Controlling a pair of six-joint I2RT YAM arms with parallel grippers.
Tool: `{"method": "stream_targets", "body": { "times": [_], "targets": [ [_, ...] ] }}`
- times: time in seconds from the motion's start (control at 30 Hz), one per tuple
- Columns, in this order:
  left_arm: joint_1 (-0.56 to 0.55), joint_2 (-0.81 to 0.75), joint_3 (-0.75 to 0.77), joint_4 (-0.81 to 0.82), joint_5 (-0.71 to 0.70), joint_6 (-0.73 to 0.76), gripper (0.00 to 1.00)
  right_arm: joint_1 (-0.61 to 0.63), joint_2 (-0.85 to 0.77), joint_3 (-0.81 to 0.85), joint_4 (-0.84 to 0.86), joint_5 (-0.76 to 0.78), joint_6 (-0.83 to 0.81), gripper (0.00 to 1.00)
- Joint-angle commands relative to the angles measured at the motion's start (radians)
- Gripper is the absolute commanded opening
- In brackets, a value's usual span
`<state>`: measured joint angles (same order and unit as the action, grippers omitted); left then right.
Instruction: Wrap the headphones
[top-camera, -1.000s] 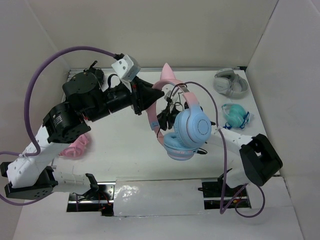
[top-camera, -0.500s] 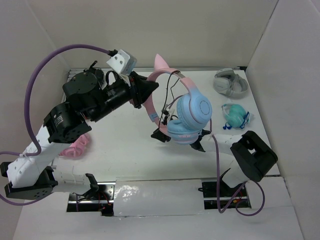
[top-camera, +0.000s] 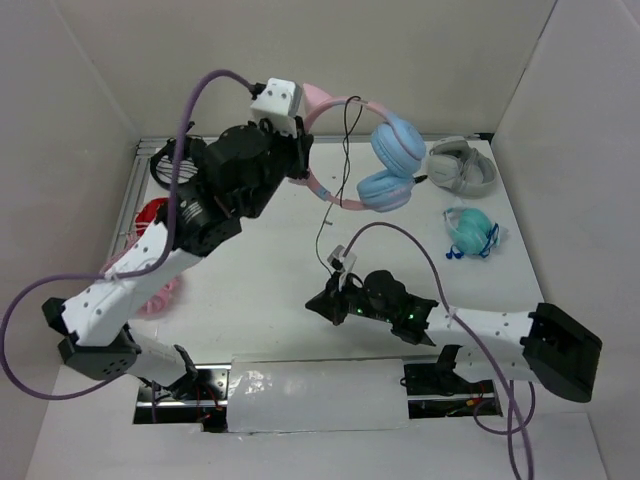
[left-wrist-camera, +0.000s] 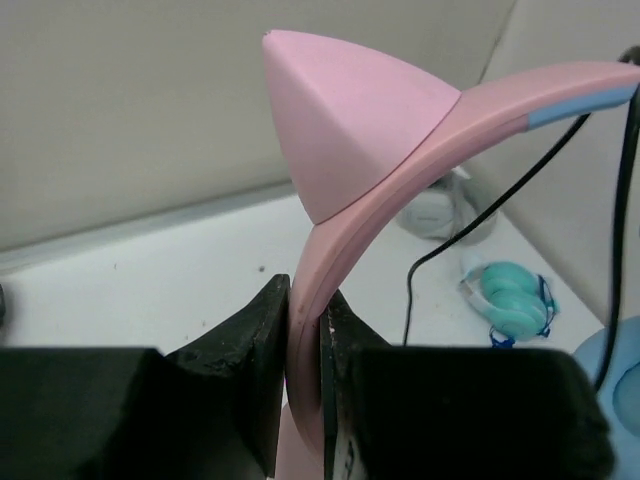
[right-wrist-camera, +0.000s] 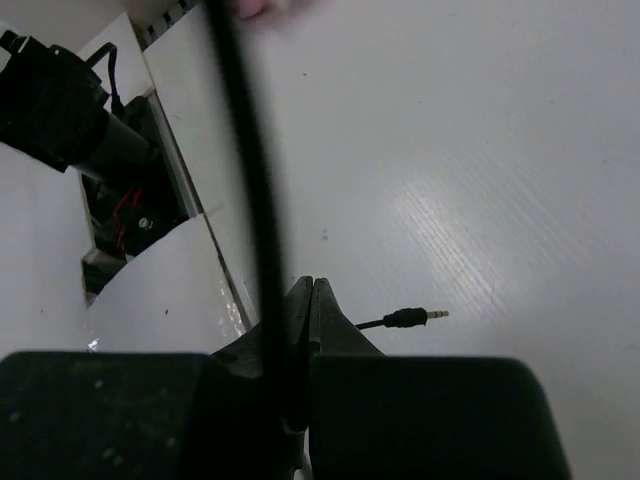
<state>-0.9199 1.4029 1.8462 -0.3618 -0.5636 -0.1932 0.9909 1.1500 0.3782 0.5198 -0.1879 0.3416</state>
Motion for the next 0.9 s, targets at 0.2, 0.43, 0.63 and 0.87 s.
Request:
{"method": "stream_targets", "body": {
  "times": [0.2, 0.43, 0.63, 0.87],
  "targets": [
    [0.289, 0.163, 0.119, -0.146, 0.116, -0.323, 0.0, 0.354, -0.289, 0.103, -0.512, 0.487, 0.051, 0.0],
    [0.492, 0.304, 0.199, -0.276, 0.242, -0.456, 0.0, 0.585, -0.193, 0.295, -0.711, 0.586, 0.025, 0.0],
    [0.549, 0.355, 0.173, -0.295, 0.179, -0.436, 0.0, 0.67, -0.18, 0.433, -0.822, 0.693, -0.045, 0.0],
    [0.523, 0.285, -0.04, -0.22, 0.159, -0.402, 0.0, 0.576, -0.217, 0.496, -0.839, 0.789, -0.102, 0.0]
  ]
}}
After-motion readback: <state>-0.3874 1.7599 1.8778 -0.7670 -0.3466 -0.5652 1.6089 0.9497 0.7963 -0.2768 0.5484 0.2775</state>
